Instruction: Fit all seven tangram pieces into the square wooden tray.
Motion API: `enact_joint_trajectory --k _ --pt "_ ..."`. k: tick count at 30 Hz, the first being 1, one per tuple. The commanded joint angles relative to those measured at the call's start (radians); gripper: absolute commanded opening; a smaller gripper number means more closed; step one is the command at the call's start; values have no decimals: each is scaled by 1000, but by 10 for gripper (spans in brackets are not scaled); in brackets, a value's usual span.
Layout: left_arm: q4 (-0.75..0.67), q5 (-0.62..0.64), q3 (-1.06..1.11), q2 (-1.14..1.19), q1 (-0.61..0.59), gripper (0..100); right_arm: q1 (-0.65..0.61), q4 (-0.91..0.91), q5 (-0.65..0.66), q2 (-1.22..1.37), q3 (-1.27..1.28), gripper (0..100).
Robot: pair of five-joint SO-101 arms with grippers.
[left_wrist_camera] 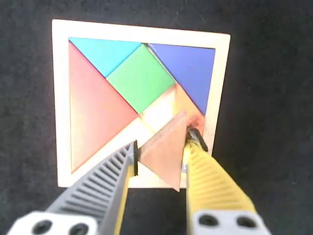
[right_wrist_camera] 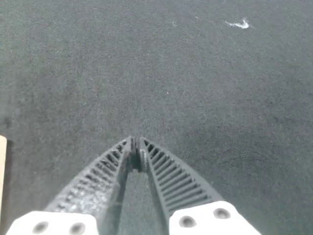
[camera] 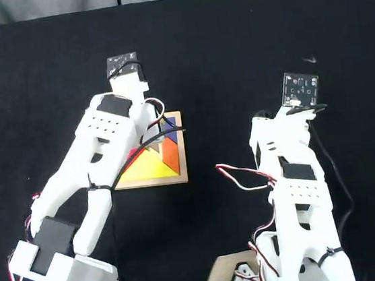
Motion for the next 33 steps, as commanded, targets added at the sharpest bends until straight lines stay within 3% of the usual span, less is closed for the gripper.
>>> enact_joint_trajectory --k 1,5,21,27,33 --pt "-66 -28 4 21 10 120 -14 -20 11 -25 -4 15" --pt "-92 -87 -22 112 2 120 -14 -20 11 -25 -4 15" --pt "-83 -87 -108 213 -7 127 -14 -20 11 -25 -4 15" --pt "-81 -84 -105 215 -15 230 -14 -20 11 -25 -4 15" --pt "-81 -84 -111 210 -54 242 -14 -20 11 -25 -4 15"
